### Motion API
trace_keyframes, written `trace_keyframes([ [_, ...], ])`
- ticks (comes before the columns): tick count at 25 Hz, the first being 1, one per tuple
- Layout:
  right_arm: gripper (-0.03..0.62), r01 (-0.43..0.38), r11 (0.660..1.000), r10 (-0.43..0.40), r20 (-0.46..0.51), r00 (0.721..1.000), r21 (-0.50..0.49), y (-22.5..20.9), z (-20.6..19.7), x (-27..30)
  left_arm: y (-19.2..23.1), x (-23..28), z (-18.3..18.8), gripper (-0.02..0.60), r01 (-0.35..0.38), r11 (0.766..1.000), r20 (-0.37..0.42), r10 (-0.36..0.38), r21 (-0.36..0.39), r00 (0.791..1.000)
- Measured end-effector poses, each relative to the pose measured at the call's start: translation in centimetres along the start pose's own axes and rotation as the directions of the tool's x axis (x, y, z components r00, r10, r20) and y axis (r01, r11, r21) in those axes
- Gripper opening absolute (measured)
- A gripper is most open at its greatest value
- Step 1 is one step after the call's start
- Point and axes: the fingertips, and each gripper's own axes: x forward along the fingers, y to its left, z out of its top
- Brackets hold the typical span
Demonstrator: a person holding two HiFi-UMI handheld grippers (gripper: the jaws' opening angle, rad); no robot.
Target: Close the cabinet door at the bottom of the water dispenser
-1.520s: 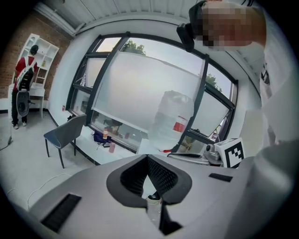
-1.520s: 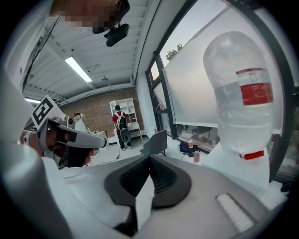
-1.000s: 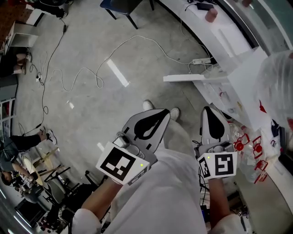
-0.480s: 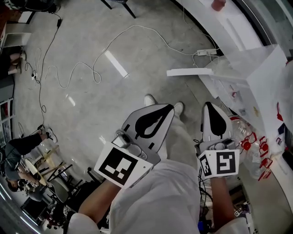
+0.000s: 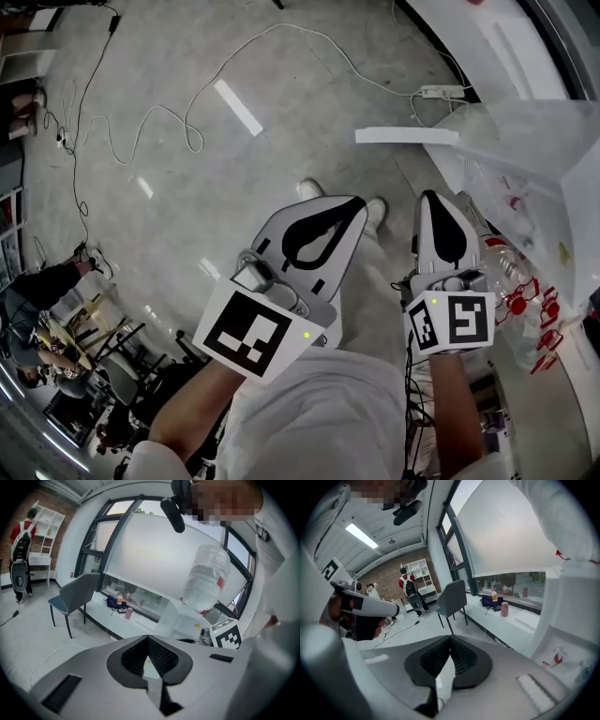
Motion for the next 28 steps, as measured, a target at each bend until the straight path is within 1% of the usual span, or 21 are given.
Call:
trace_keyframes([
  [2,0.011,0.001,1.0,-0.001,-0.008,1.0,0.027,-0.3,-1.5,1.3,1.3,0.8,-1.0,0.006,-0.011,1.0,-0.017,0.011,-0.01,1.0],
  [4,0.011,0.008,0.999,-0.007,-0.017,1.0,0.037,-0.6,-2.7,2.4,2.2,1.6,-1.8,0.006,-0.006,1.0,-0.023,0.006,-0.015,1.0],
  [7,0.012,0.02,0.999,-0.019,-0.037,0.999,0.027,-1.1,-4.3,3.9,3.2,2.7,-3.3,0.006,0.004,0.999,-0.024,-0.005,-0.037,1.0],
  [11,0.029,0.043,0.999,-0.042,-0.044,0.998,0.016,-1.9,-6.1,5.8,4.6,4.7,-6.2,0.006,0.007,0.998,-0.053,-0.011,-0.064,0.999],
  [14,0.038,0.059,0.998,-0.059,-0.049,0.997,0.005,-2.5,-7.2,7.3,5.5,6.0,-7.6,0.006,0.006,0.997,-0.047,-0.01,-0.079,0.999],
  [16,0.038,0.067,0.998,-0.067,-0.054,0.996,0.001,-2.7,-7.9,8.2,6.1,6.6,-8.4,0.006,0.0,0.995,-0.048,-0.005,-0.101,0.999],
  [18,0.045,0.072,0.997,-0.072,-0.06,0.996,0.0,-3.0,-8.9,9.3,6.9,7.2,-9.1,0.006,-0.003,0.99,-0.045,-0.003,-0.139,0.999],
  [19,0.049,0.072,0.997,-0.072,-0.065,0.995,-0.002,-3.1,-9.4,9.8,7.4,7.5,-9.4,0.006,-0.006,0.988,-0.043,-0.001,-0.151,0.999],
  [23,0.06,0.06,0.998,-0.061,-0.093,0.994,-0.015,-3.6,-11.3,11.7,9.1,8.5,-10.6,0.006,-0.034,0.986,-0.052,0.026,-0.161,0.998],
  [28,0.068,0.034,0.998,-0.04,-0.134,0.99,-0.045,-4.0,-13.7,14.0,10.8,9.4,-11.3,0.006,-0.058,0.984,-0.015,0.057,-0.17,0.998],
])
